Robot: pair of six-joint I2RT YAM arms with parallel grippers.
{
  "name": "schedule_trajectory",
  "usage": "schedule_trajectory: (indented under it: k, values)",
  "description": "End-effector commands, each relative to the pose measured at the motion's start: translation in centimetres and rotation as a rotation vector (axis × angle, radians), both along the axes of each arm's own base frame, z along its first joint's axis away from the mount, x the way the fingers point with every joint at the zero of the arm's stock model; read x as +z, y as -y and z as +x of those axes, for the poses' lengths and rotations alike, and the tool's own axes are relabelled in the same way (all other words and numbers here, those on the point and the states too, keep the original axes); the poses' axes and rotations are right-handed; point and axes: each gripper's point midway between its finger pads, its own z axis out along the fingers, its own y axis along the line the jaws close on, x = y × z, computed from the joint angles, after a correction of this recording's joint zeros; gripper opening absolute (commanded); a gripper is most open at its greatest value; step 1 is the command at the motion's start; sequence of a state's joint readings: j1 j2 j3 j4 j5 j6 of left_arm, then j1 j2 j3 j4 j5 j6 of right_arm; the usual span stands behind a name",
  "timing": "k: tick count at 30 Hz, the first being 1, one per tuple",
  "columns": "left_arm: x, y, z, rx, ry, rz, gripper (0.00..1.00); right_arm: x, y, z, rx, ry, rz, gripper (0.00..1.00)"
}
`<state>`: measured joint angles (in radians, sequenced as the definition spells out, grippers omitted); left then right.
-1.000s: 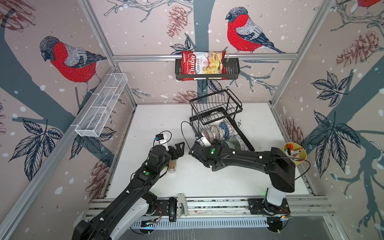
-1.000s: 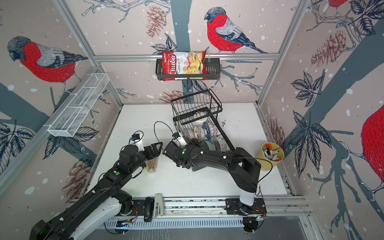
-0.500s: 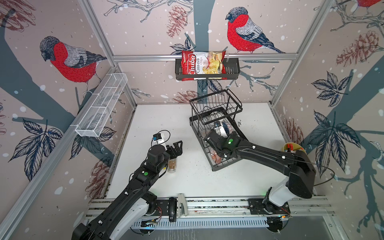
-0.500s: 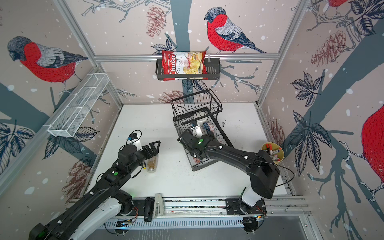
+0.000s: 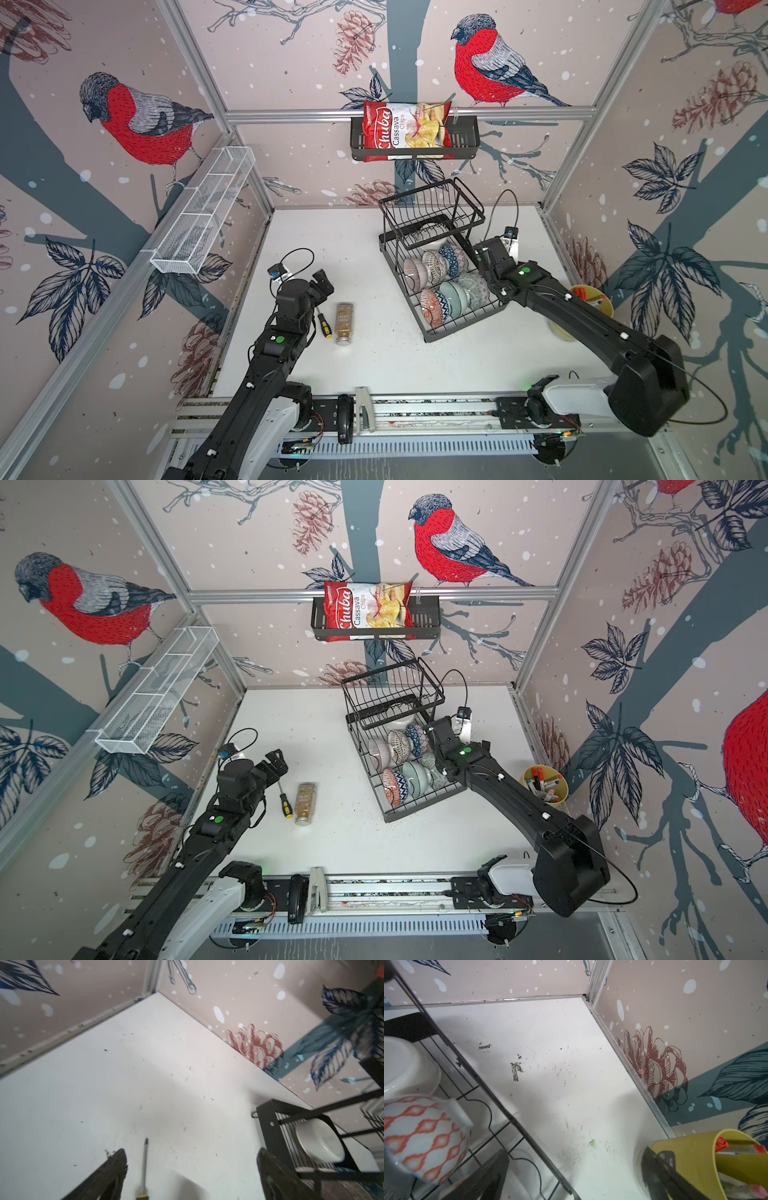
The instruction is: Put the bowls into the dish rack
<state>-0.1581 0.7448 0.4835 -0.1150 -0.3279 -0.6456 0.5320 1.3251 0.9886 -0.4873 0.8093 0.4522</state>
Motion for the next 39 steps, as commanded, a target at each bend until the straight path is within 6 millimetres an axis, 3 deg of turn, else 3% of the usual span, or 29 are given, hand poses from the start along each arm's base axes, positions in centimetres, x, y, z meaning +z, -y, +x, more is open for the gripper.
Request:
schedule_trajectory:
  k: [1,8,14,22,30,39]
  values:
    - [-0.2,-2.4,-0.1,0.097,-0.005,0.081,0.96,1.1,-0.2,2.7,0.028,0.090,-0.004,0.99]
    - [-1.5,-5.5,0.0,0.226,-0.024,0.192,0.96,-1.9,1.1,6.3,0.080,0.090,-0.062,0.99]
    - [-2.8,-6.9,0.7,0.265,-0.067,0.248,0.96,-4.5,3.7,7.8,0.068,0.122,-0.020,0.99]
    - [-4.8,-7.4,1.4,0.249,-0.085,0.279,0.96,-6.6,5.6,7.9,0.042,0.169,-0.007,0.99]
    - [-5.2,-8.1,1.3,0.265,-0.078,0.317,0.96,-8.4,6.1,7.9,0.035,0.199,-0.007,0.99]
    - [-6.0,-8.4,1.1,0.277,-0.066,0.317,0.96,-7.1,9.1,4.7,-0.016,0.393,0.026,0.99]
